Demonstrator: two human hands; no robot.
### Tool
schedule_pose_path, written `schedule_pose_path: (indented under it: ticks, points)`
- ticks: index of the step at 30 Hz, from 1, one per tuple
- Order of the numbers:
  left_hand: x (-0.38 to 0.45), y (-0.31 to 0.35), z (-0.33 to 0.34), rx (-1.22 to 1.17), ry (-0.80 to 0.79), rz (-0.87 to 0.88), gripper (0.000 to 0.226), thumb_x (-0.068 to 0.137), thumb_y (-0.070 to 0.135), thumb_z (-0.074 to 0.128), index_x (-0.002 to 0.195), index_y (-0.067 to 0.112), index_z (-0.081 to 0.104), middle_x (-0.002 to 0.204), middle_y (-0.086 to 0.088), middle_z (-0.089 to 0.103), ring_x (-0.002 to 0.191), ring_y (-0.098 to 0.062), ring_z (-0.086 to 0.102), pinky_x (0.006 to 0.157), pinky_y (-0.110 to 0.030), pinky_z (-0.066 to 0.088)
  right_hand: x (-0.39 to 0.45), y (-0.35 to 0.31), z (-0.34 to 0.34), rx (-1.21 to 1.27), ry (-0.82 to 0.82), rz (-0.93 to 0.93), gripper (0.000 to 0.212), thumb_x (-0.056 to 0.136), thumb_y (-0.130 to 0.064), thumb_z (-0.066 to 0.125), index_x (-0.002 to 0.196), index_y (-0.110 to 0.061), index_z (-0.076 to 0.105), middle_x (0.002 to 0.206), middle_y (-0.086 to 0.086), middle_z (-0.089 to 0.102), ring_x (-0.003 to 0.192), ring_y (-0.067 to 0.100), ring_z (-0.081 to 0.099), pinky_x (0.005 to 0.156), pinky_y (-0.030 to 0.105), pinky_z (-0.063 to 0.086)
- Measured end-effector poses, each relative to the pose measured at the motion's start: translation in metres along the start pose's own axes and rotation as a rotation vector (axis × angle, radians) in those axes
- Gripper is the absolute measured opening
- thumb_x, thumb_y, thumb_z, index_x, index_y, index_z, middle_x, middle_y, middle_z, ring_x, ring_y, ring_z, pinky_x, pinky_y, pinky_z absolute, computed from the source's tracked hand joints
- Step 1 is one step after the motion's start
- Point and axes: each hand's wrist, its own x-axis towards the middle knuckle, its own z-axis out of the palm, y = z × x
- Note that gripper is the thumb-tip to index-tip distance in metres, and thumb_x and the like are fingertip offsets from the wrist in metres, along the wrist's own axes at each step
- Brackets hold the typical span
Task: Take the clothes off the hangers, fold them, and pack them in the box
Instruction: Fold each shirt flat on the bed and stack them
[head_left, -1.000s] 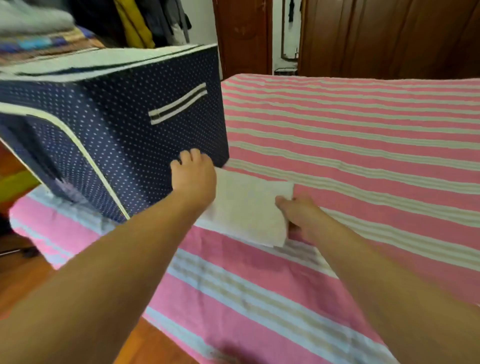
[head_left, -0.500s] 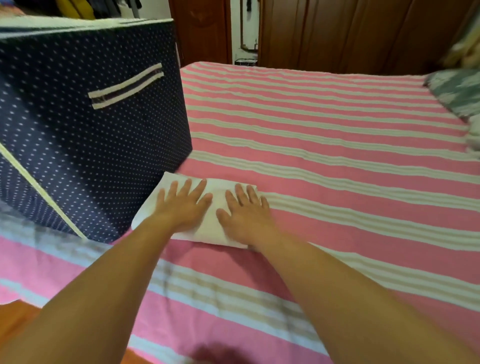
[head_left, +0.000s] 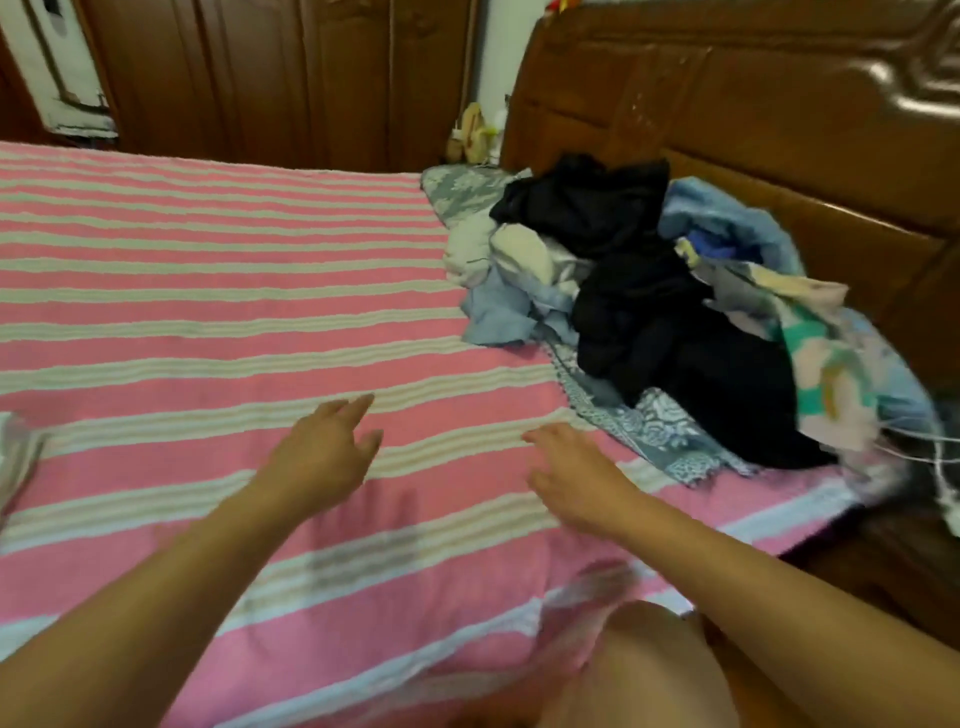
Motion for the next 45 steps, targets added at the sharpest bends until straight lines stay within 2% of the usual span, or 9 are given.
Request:
schedule_pose_path:
  ticks: [6, 13, 21, 26, 32, 35, 38, 42, 45]
  points:
    - [0.022, 0.065, 0.071, 0.436, -0.461, 0.047, 0.055, 0.095, 0.062, 0.046, 0.142, 0.033, 0.049, 0.142, -0.004, 0.058, 0.126, -0.027, 0.057, 0.1, -0.032, 0.045, -0.047, 0.144, -0.033, 0.038, 0.285, 0.19, 0.042, 0.093, -0.018, 0.061, 0.134, -0.013, 0.059, 0.137, 0.011, 0.048, 0.125, 0.034, 0.045, 0.106, 0.038, 0.034]
    - [0.048, 0.07, 0.056, 0.435, -0.652, -0.006, 0.063, 0.1, 0.056, 0.048, 0.158, 0.04, 0.029, 0.162, 0.0, 0.036, 0.145, -0.024, 0.039, 0.119, -0.04, 0.03, -0.01, 0.22, -0.129, -0.126, 0.679, 0.157, 0.037, 0.087, -0.008, 0.061, 0.124, -0.005, 0.061, 0.137, 0.021, 0.047, 0.126, 0.044, 0.043, 0.108, 0.05, 0.035]
    - [0.052, 0.056, 0.064, 0.341, -0.661, -0.045, 0.069, 0.097, 0.057, 0.055, 0.158, 0.042, 0.027, 0.163, 0.003, 0.035, 0.146, -0.022, 0.037, 0.12, -0.038, 0.027, 0.071, 0.293, -0.201, -0.137, 0.506, 0.596, 0.063, 0.095, -0.029, 0.057, 0.151, -0.014, 0.033, 0.149, 0.021, 0.037, 0.131, 0.047, 0.035, 0.109, 0.051, 0.034]
    - [0.052, 0.06, 0.067, 0.333, -0.667, -0.05, 0.07, 0.097, 0.055, 0.056, 0.158, 0.042, 0.025, 0.165, 0.004, 0.029, 0.149, -0.022, 0.032, 0.121, -0.037, 0.024, 0.078, 0.313, -0.199, -0.237, 0.419, 0.769, 0.037, 0.09, -0.009, 0.058, 0.127, -0.002, 0.059, 0.128, 0.026, 0.051, 0.122, 0.046, 0.042, 0.098, 0.051, 0.042]
    - [0.047, 0.052, 0.064, 0.233, -0.689, -0.095, 0.078, 0.09, 0.06, 0.06, 0.157, 0.045, 0.026, 0.167, 0.004, 0.025, 0.149, -0.021, 0.032, 0.12, -0.034, 0.023, 0.068, 0.253, -0.236, 0.025, 0.79, 0.51, 0.036, 0.094, -0.033, 0.049, 0.113, -0.009, 0.068, 0.118, 0.023, 0.065, 0.11, 0.045, 0.059, 0.089, 0.045, 0.049]
    - [0.038, 0.059, 0.061, 0.171, -0.673, -0.109, 0.074, 0.095, 0.055, 0.058, 0.159, 0.04, 0.024, 0.169, 0.001, 0.019, 0.151, -0.021, 0.029, 0.12, -0.035, 0.021, 0.05, 0.195, -0.27, 0.125, 0.875, 0.343, 0.03, 0.099, -0.02, 0.04, 0.108, -0.006, 0.065, 0.117, 0.021, 0.065, 0.107, 0.04, 0.059, 0.081, 0.041, 0.043]
    - [0.019, 0.074, 0.053, 0.066, -0.675, -0.112, 0.085, 0.087, 0.069, 0.058, 0.159, 0.037, 0.026, 0.168, -0.003, 0.021, 0.146, -0.024, 0.038, 0.12, -0.04, 0.027, 0.026, 0.138, -0.313, 0.292, 0.985, 0.136, 0.031, 0.1, -0.017, 0.037, 0.107, -0.009, 0.066, 0.114, 0.011, 0.067, 0.105, 0.029, 0.06, 0.081, 0.036, 0.041]
    - [-0.006, 0.137, -0.002, -0.595, -0.5, -0.063, 0.097, 0.07, 0.078, 0.07, 0.153, 0.046, 0.033, 0.159, 0.009, 0.038, 0.136, -0.011, 0.049, 0.109, -0.038, 0.04, 0.014, 0.066, -0.369, 0.615, 1.036, -0.051, 0.03, 0.098, -0.024, 0.041, 0.101, -0.015, 0.069, 0.109, 0.01, 0.072, 0.101, 0.021, 0.065, 0.088, 0.041, 0.052]
    - [-0.031, 0.194, -0.071, -1.007, -0.292, 0.18, 0.079, 0.077, 0.062, 0.076, 0.145, 0.051, 0.037, 0.149, 0.018, 0.051, 0.13, -0.001, 0.054, 0.104, -0.032, 0.047, 0.015, 0.007, -0.387, 0.908, 0.884, -0.128, 0.031, 0.097, -0.022, 0.041, 0.102, -0.01, 0.069, 0.094, 0.016, 0.073, 0.082, 0.029, 0.072, 0.069, 0.05, 0.062]
